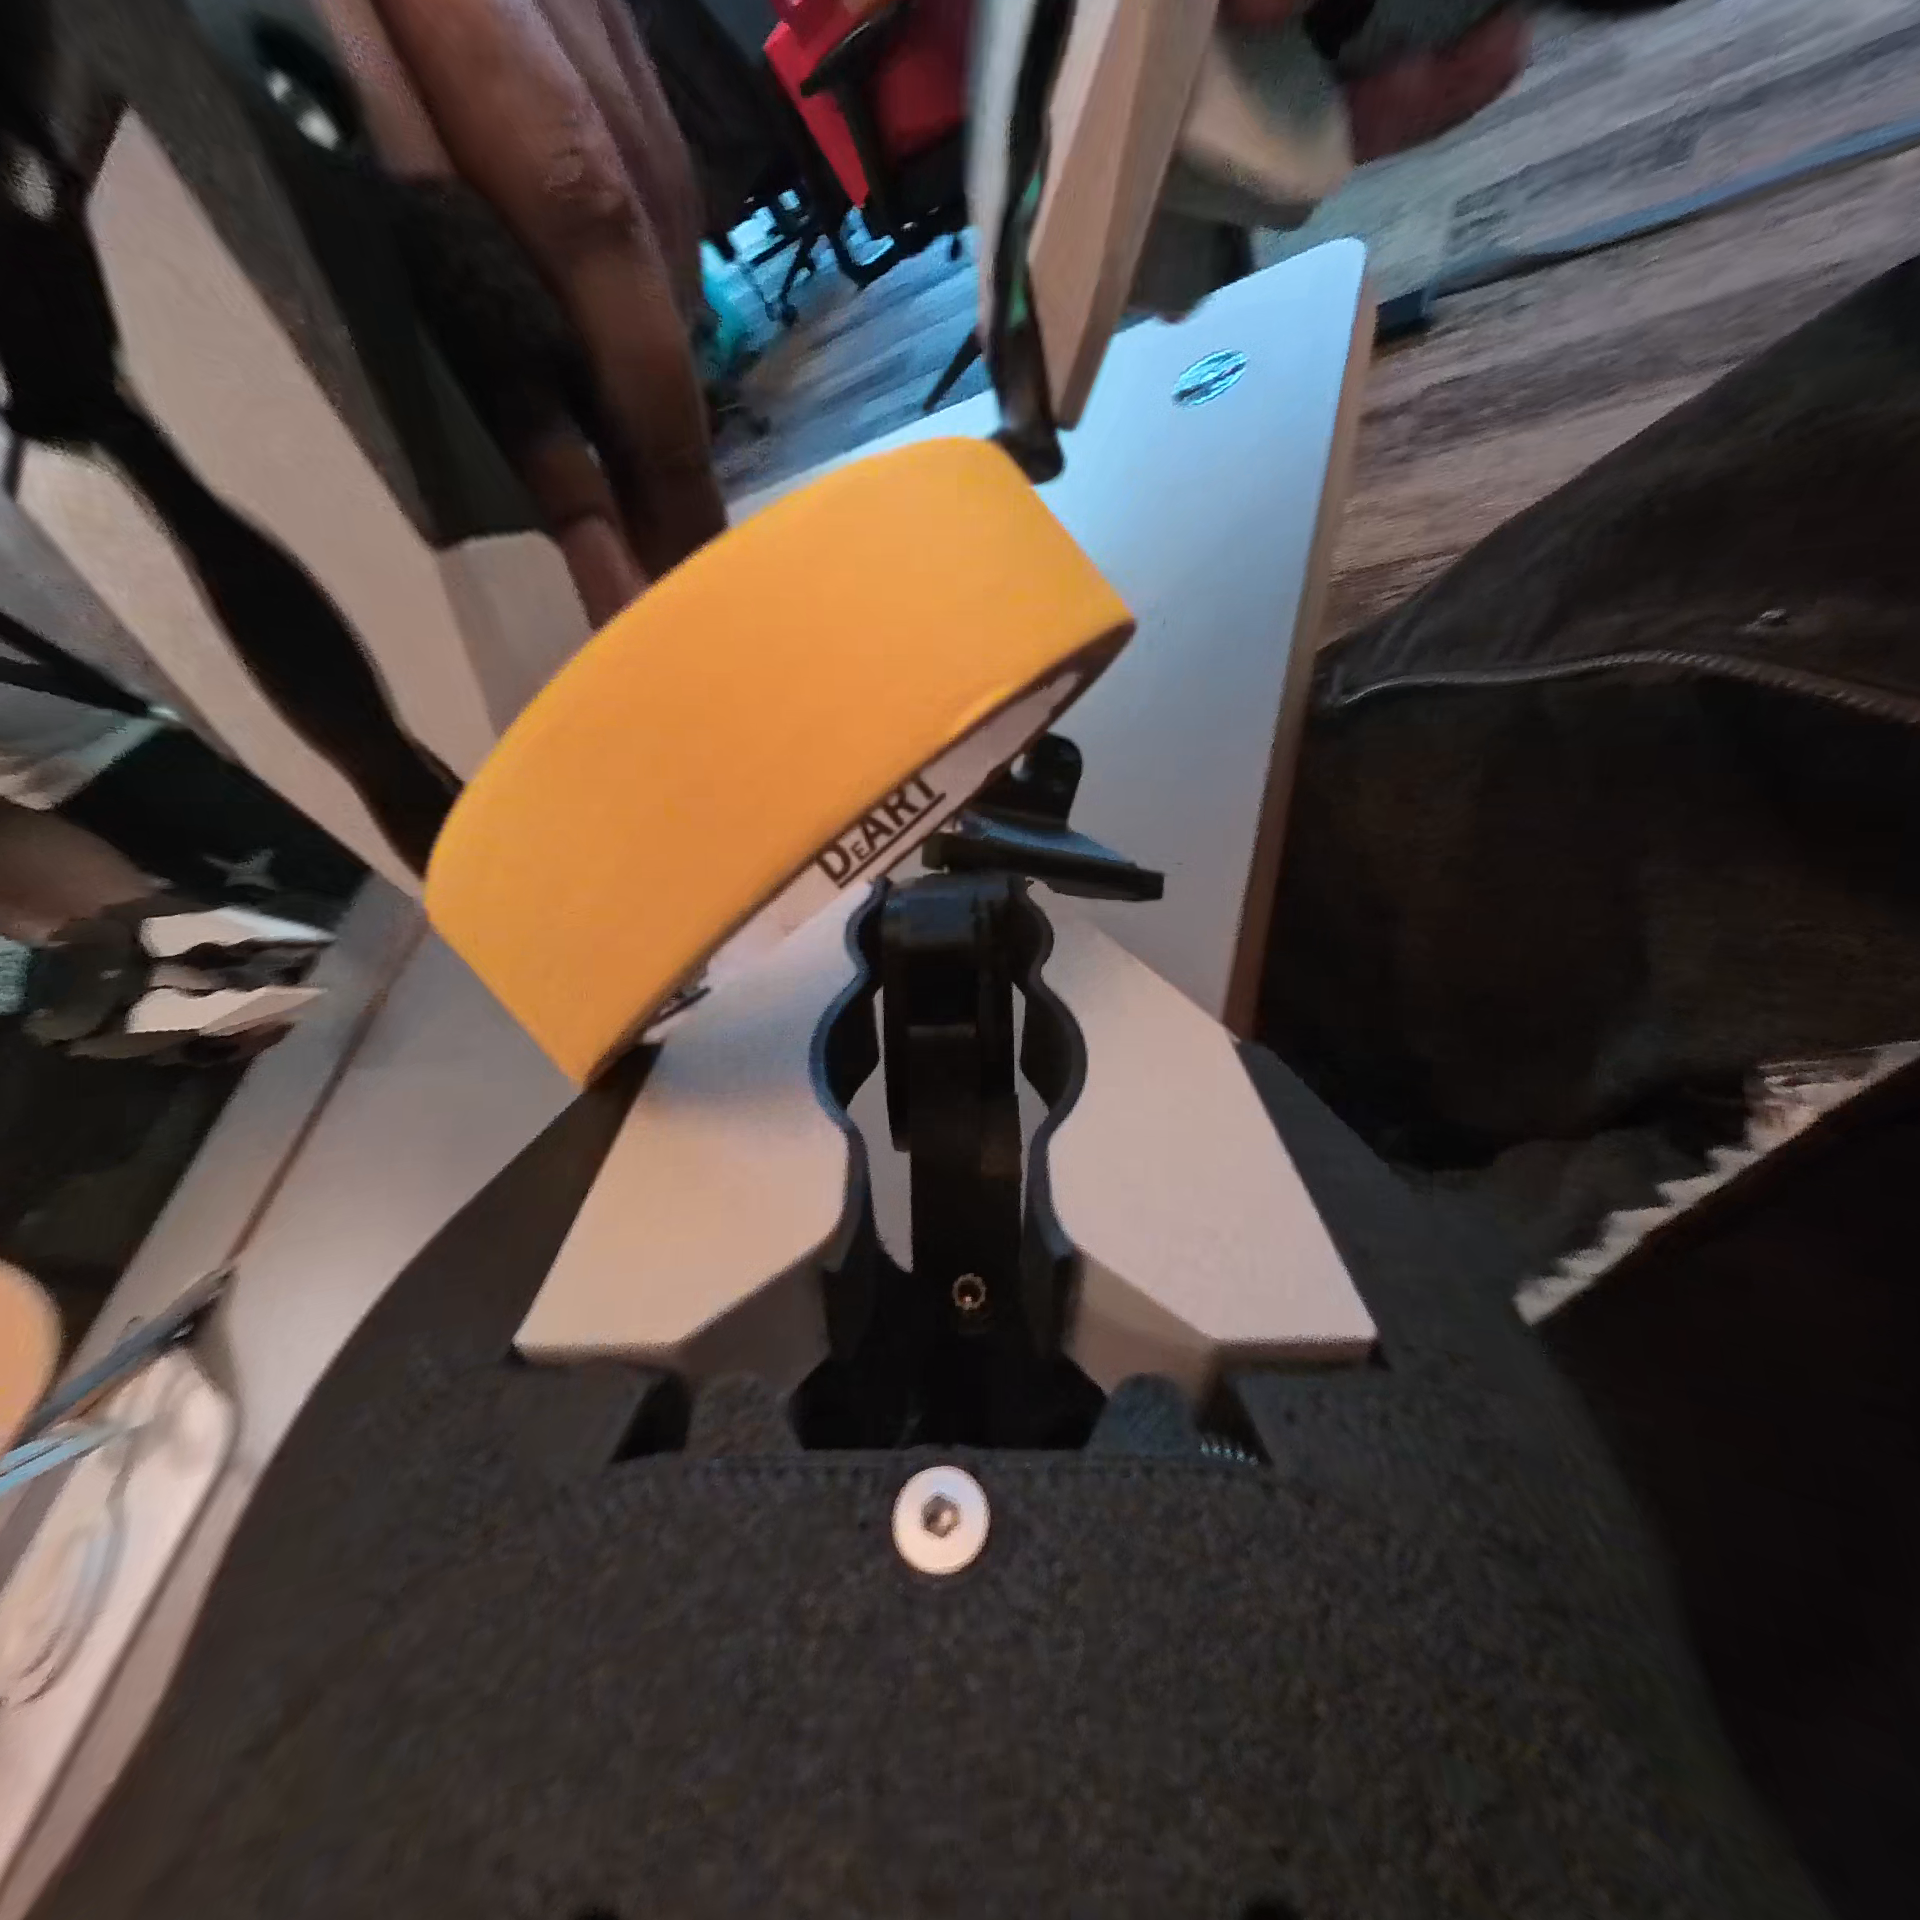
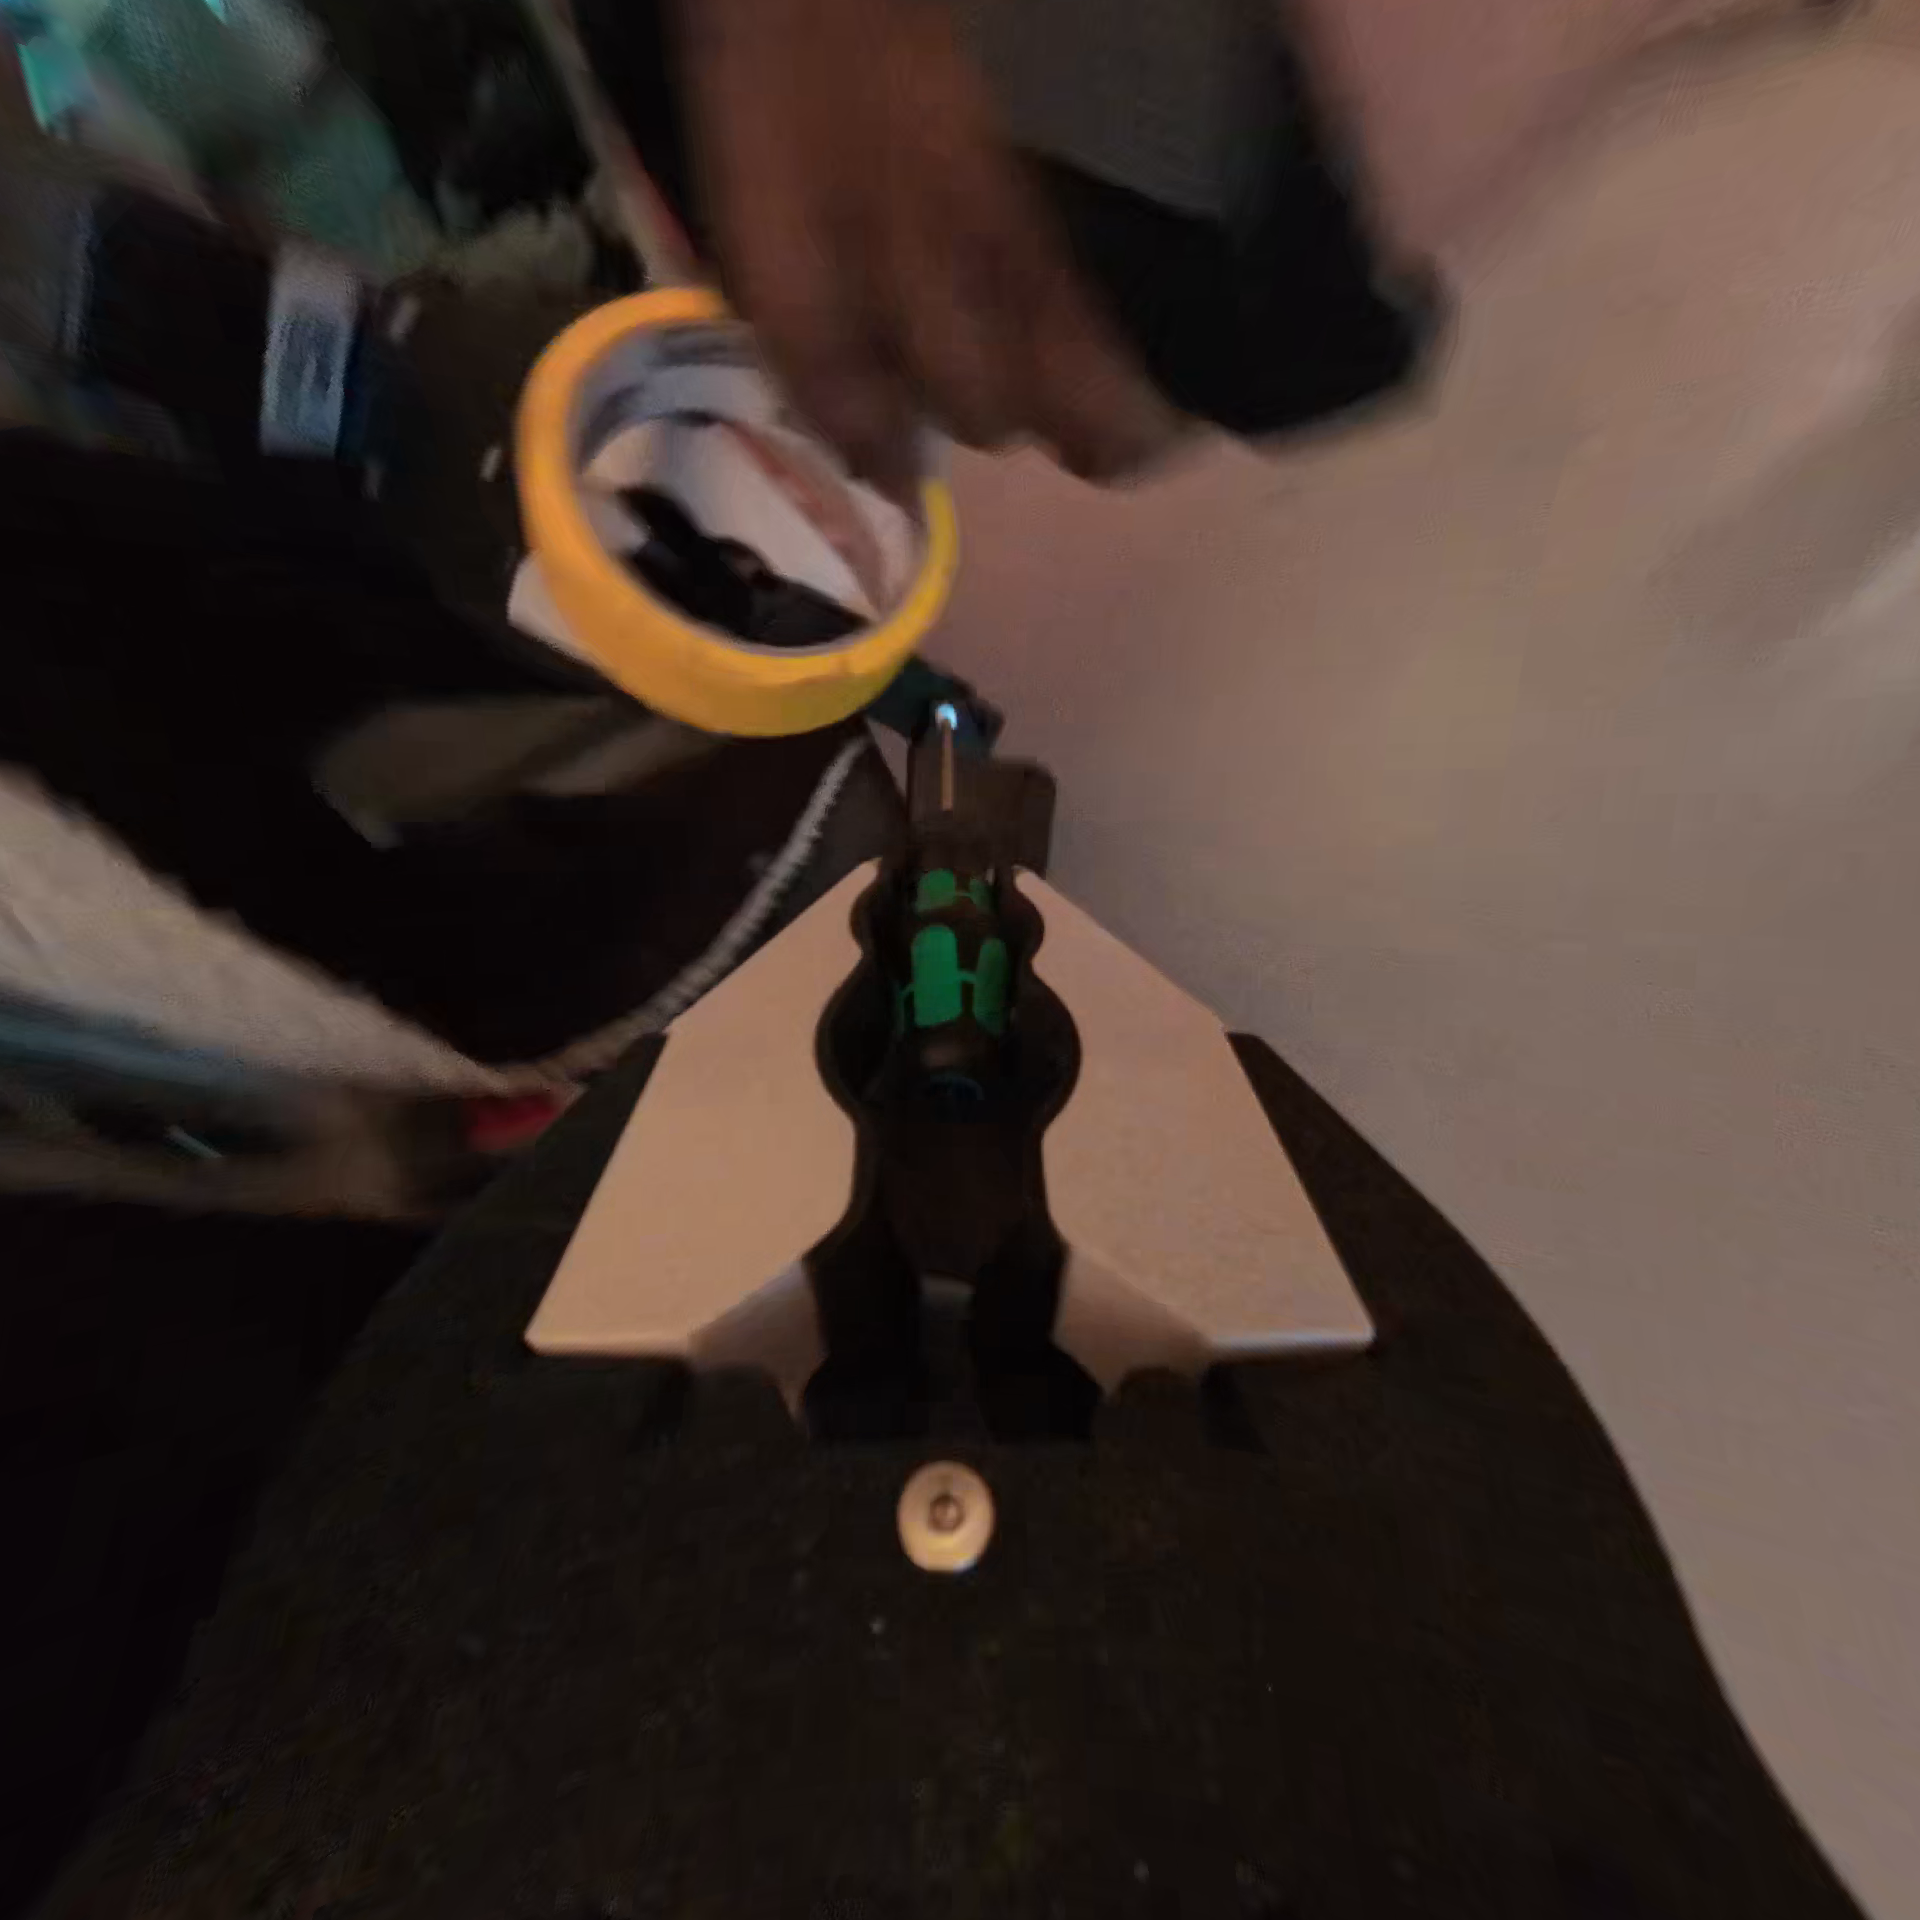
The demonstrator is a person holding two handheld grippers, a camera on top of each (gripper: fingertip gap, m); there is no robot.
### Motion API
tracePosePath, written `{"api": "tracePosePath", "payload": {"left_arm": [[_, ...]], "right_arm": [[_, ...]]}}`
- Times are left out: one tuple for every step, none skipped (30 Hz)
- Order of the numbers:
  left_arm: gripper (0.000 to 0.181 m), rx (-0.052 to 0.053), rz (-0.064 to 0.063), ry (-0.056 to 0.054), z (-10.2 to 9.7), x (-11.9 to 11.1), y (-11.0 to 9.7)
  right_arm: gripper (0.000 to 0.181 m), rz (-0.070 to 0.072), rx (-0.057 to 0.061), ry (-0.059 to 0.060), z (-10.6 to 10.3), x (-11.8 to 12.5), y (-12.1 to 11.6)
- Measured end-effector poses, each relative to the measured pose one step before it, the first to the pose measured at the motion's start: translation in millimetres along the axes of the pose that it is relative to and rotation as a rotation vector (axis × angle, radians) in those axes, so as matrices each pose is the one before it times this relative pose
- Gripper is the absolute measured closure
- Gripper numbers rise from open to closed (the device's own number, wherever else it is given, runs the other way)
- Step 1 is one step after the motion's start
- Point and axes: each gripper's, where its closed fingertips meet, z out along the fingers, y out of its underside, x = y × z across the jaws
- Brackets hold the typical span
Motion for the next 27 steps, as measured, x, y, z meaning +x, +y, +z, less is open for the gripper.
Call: {"api": "tracePosePath", "payload": {"left_arm": [[0.160, -0.0142, 0.0216, -0.0201, -0.55, -3.34, 1.15], [0.159, -0.0209, 0.0168, 0.0033, 0.89, 1.07, 2.55], [0.160, -0.0126, 0.0165, -0.0072, 1.33, 1.10, 2.32], [0.160, -0.0079, 0.0269, -0.0112, 0.87, 0.70, 1.18], [0.160, -0.0113, 0.0216, -0.0013, 0.79, 1.01, 1.10], [0.160, -0.0051, 0.0125, -0.0040, 0.55, 0.09, 0.43], [0.160, 0.0027, 0.0073, -0.0056, -0.07, -0.32, -0.66], [0.160, 0.0019, -0.0005, 0.0018, -0.50, -0.14, -0.54], [0.160, 0.0077, -0.0104, -0.0011, -0.83, -1.03, -1.18], [0.160, 0.0123, -0.0186, -0.0006, -0.85, -1.12, -1.45], [0.160, 0.0096, -0.0205, 0.0034, -0.66, -1.12, -1.07], [0.160, 0.0095, -0.0185, 0.0032, -0.45, -0.83, -0.92], [0.160, 0.0118, -0.0218, 0.0075, -0.48, -0.12, -1.41], [0.160, 0.0102, -0.0279, 0.0189, -0.01, 2.06, -1.58], [0.160, 0.0154, -0.0296, 0.0157, 0.23, 2.11, -2.09], [0.160, 0.0118, -0.0227, 0.0131, 0.37, 1.94, -1.46], [0.160, 0.0082, -0.0209, 0.0121, 0.44, 1.41, -0.99], [0.160, 0.0105, -0.0202, 0.0163, 0.30, 1.86, -1.19], [0.160, 0.0096, -0.0181, 0.0166, 0.37, 2.38, -1.25], [0.160, 0.0113, -0.0130, 0.0125, 0.29, 2.00, -1.68], [0.160, 0.0131, -0.0213, 0.0072, 0.24, 0.69, -2.06], [0.160, 0.0130, -0.0269, 0.0163, 0.42, 1.22, -2.09], [0.160, 0.0083, -0.0134, 0.0156, 0.38, 1.67, -1.02], [0.160, 0.0034, -0.0001, 0.0075, 0.61, 1.42, -0.08], [0.160, -0.0002, 0.0001, 0.0071, 0.60, 1.60, 0.47], [0.160, 0.0005, 0.0000, 0.0118, 0.39, 2.01, 0.00], [0.160, 0.0002, 0.0066, 0.0044, -0.21, 1.05, -0.48]], "right_arm": [[0.164, 0.2276, -0.0136, -0.0318, 3.28, 0.60, 4.13], [0.165, 0.2163, 0.0008, -0.0391, 3.43, -0.61, 3.41], [0.165, 0.1632, 0.0091, -0.0294, 2.30, 0.55, 2.59], [0.165, 0.0950, 0.0175, -0.0210, 1.22, 1.03, 0.86], [0.165, 0.0732, 0.0098, -0.0150, 0.87, 0.90, 1.68], [0.165, 0.0663, 0.0024, -0.0117, 0.76, 0.36, 1.69], [0.165, 0.0429, 0.0105, -0.0098, -0.50, -0.62, -0.72], [0.165, 0.0159, 0.0038, -0.0032, -0.91, -0.79, -0.83], [0.164, -0.0100, 0.0006, 0.0009, -1.12, -1.44, -1.12], [0.164, -0.0349, 0.0081, -0.0026, -1.50, -2.64, -2.49], [0.164, -0.0536, 0.0053, 0.0038, -1.00, -2.00, -1.97], [0.163, -0.0582, 0.0073, -0.0019, -0.49, -2.64, -1.75], [0.162, -0.0507, 0.0127, -0.0132, -0.40, -4.03, -2.26], [0.158, -0.0617, -0.0015, 0.0057, 0.24, -0.99, -0.07], [0.157, -0.0856, -0.0080, 0.0147, -0.08, 0.12, 0.57], [0.160, -0.1144, 0.0093, 0.0090, -0.69, -0.82, -1.03], [0.159, -0.1334, 0.0280, 0.0105, -0.09, -0.86, -2.34], [0.152, -0.1258, 0.0362, 0.0046, -0.02, -2.88, -3.07], [0.149, -0.1174, 0.0364, -0.0040, 0.22, -4.82, -3.23], [0.149, -0.1247, 0.0149, 0.0043, 0.78, -3.72, -0.18], [0.150, -0.1190, 0.0112, 0.0171, 0.61, -2.13, -0.12], [0.153, -0.1142, 0.0090, 0.0214, 0.04, -1.75, -0.07], [0.154, -0.1075, 0.0102, 0.0215, -0.22, -0.99, -0.25], [0.158, -0.0879, 0.0006, 0.0276, -0.90, 0.82, 1.03], [0.157, -0.0772, -0.0027, 0.0187, -1.09, 0.61, 2.06], [0.156, -0.0622, 0.0018, -0.0048, -1.31, -1.38, 0.89], [0.157, -0.0491, -0.0060, -0.0153, -1.69, -2.47, 1.55]]}}
